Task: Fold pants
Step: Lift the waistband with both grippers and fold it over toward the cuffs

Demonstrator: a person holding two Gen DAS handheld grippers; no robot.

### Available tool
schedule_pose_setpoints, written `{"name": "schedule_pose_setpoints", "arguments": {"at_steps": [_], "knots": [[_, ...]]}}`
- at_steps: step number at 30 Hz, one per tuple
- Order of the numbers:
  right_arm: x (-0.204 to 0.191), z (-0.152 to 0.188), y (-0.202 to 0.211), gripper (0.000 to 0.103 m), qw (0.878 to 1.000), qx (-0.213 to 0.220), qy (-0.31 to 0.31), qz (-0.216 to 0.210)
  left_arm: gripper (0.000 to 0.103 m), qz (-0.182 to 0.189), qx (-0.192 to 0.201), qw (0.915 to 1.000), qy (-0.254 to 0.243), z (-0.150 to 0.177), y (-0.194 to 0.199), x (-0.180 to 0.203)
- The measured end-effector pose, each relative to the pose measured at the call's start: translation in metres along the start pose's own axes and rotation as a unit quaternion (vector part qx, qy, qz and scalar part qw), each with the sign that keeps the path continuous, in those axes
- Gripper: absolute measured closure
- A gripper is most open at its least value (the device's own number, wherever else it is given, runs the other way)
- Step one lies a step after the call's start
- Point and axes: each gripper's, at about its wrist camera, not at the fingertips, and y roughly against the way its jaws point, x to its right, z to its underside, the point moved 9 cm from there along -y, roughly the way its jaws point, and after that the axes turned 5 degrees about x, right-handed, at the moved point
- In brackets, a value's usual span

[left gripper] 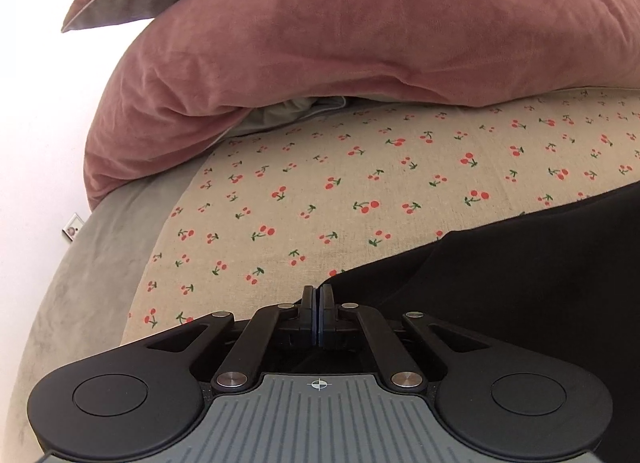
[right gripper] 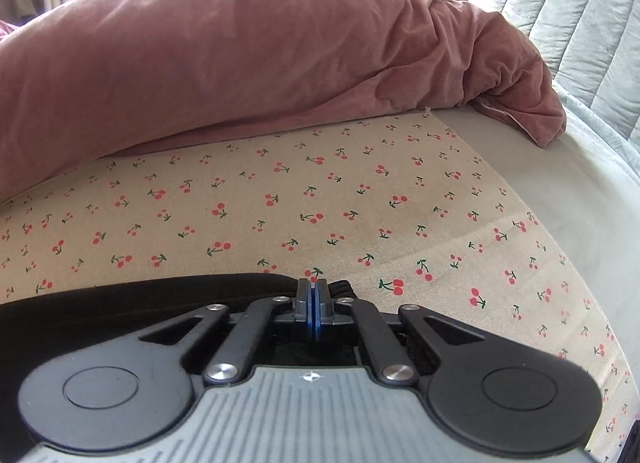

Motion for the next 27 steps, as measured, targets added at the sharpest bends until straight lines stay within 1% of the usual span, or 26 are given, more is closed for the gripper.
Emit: {"name": "schedule_pose_setpoints", "arguments": {"at_steps": [3, 6, 8, 9, 10, 11, 12, 13, 14, 15, 16, 17, 19, 20, 21, 22, 23, 24, 25, 27], "knots": [[-0.008, 0.0, -0.01, 0.103, 0.999, 0.0, 0.038, 0.014, 0.103, -0.009, 0.005, 0.9998, -0.016, -0.003, 0.001, 0.002], [-0.009, 0.001, -0.015, 0.103, 0.999, 0.0, 0.032, 0.021, 0.103, -0.006, 0.004, 0.9999, -0.009, -0.005, 0.0, 0.0], [-0.012, 0.005, -0.018, 0.103, 0.999, -0.016, 0.046, 0.024, 0.103, 0.005, -0.003, 0.9994, -0.033, -0.002, 0.0, 0.004], [-0.017, 0.005, -0.016, 0.103, 0.997, -0.017, 0.066, 0.023, 0.102, 0.005, -0.001, 0.999, -0.045, -0.002, 0.001, 0.005], [-0.018, 0.002, -0.014, 0.094, 0.996, -0.006, 0.079, 0.026, 0.1, 0.009, 0.004, 0.9989, -0.047, -0.003, 0.003, 0.004], [-0.017, -0.002, -0.012, 0.066, 0.996, 0.006, 0.08, 0.033, 0.095, 0.019, 0.005, 0.999, -0.04, -0.004, 0.004, 0.002], [-0.015, -0.006, -0.009, 0.045, 0.996, 0.024, 0.075, 0.039, 0.094, 0.041, -0.002, 0.9987, -0.029, -0.004, 0.003, 0.001], [-0.013, -0.008, -0.009, 0.018, 0.996, 0.035, 0.07, 0.04, 0.089, 0.058, -0.012, 0.998, -0.025, -0.003, 0.0, 0.002], [-0.013, -0.007, -0.012, 0.017, 0.997, 0.032, 0.067, 0.035, 0.088, 0.062, -0.019, 0.9975, -0.028, -0.002, -0.003, 0.002], [-0.015, 0.0, -0.02, 0.024, 0.997, 0.005, 0.067, 0.027, 0.088, 0.057, -0.022, 0.9975, -0.035, -0.001, -0.006, 0.004], [-0.017, 0.007, -0.028, 0.045, 0.997, -0.019, 0.067, 0.02, 0.091, 0.053, -0.022, 0.9976, -0.04, 0.0, -0.008, 0.007], [-0.018, 0.008, -0.026, 0.048, 0.998, -0.006, 0.06, 0.027, 0.099, 0.049, -0.019, 0.9976, -0.045, 0.001, -0.008, 0.012], [-0.017, 0.009, -0.025, 0.064, 0.998, 0.0, 0.058, 0.034, 0.103, 0.041, -0.012, 0.9975, -0.056, 0.002, -0.007, 0.019], [-0.018, 0.009, -0.024, 0.071, 0.997, 0.0, 0.063, 0.034, 0.103, 0.034, -0.008, 0.9972, -0.065, 0.002, -0.007, 0.02], [-0.019, 0.007, -0.02, 0.074, 0.997, 0.001, 0.07, 0.033, 0.103, 0.03, -0.007, 0.9972, -0.068, 0.002, -0.007, 0.019], [-0.019, 0.004, -0.017, 0.083, 0.997, 0.005, 0.072, 0.032, 0.103, 0.027, -0.006, 0.998, -0.057, 0.001, -0.007, 0.016], [-0.018, -0.002, -0.01, 0.103, 0.997, 0.015, 0.069, 0.039, 0.103, 0.022, -0.005, 0.9987, -0.045, -0.001, -0.006, 0.011], [-0.013, -0.008, -0.004, 0.103, 0.996, 0.025, 0.067, 0.059, 0.103, 0.018, -0.001, 0.9994, -0.029, -0.005, -0.005, 0.006], [-0.009, -0.012, 0.003, 0.103, 0.995, 0.034, 0.062, 0.067, 0.103, 0.018, 0.001, 0.9997, -0.019, -0.007, -0.004, 0.003], [-0.001, -0.017, 0.009, 0.103, 0.997, 0.033, 0.048, 0.05, 0.103, 0.014, 0.008, 0.9997, -0.018, -0.011, -0.001, 0.002]]}}
